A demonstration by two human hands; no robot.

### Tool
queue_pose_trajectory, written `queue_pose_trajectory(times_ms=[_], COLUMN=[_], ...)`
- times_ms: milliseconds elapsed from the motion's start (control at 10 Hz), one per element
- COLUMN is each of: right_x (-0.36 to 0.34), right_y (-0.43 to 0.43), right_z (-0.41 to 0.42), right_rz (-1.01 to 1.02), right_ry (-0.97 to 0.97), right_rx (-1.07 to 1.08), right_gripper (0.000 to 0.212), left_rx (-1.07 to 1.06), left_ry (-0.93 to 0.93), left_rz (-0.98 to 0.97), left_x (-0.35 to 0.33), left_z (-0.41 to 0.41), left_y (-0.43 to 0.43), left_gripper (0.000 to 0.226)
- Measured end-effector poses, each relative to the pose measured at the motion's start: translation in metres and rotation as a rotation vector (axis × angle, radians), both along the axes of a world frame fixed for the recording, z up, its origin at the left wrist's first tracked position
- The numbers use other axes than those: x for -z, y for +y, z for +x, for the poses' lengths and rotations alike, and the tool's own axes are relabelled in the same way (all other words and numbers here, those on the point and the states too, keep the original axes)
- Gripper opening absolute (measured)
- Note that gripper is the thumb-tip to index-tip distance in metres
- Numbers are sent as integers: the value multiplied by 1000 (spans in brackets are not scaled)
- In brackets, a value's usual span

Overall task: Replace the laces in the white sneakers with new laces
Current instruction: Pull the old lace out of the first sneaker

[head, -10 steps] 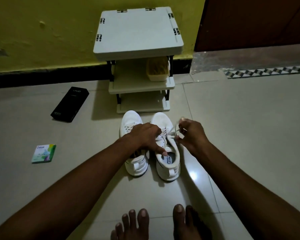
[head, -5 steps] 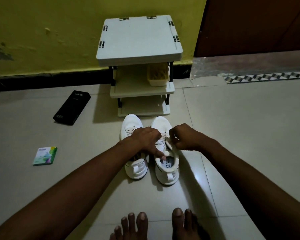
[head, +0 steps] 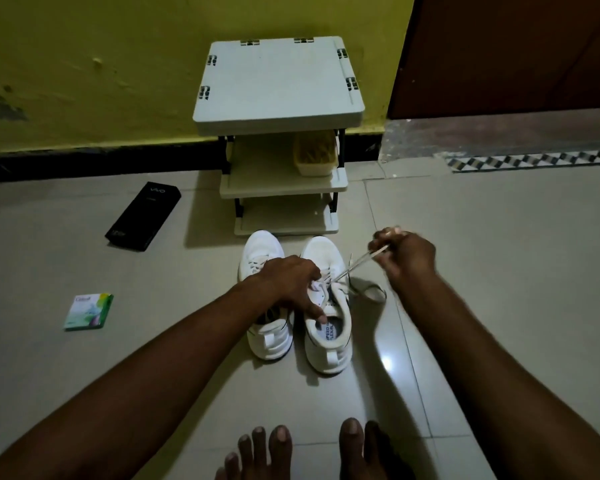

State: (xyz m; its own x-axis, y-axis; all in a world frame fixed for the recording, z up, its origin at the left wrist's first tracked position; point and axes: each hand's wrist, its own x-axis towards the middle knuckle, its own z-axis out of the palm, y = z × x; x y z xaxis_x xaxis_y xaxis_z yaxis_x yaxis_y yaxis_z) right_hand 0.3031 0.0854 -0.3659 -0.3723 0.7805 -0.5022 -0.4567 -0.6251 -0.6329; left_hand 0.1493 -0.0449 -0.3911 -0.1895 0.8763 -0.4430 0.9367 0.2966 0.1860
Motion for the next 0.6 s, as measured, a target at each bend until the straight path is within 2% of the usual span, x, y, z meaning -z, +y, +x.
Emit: queue_pose_trajectory(times_ms=[100,200,300,400,500,600], right_x=[10,26,27,34,39,25], right_y=[7,-8,-4,-2,-5,-16], right_z=[12,28,24,14,8,7], right_rz=[299,1326,1808,2096,2168,1684], right_ry=[-367,-831,-914,-1029,-973,-854], right_rx=[-160,-609,-1058,-1001,-828,-537], right_gripper=[30,16,19,14,21,18], left_rx=[15,-10,-2,7,14,15], left_ry=[26,2,8,28,25,18], left_rz=[1,10,-3,-8,-13,0], left_x=[1,1,2,0,0,2], left_z=[3,3,5,7,7,4], left_y=[0,0,-1,1,1,0], left_gripper=[102,104,100,96,96,93])
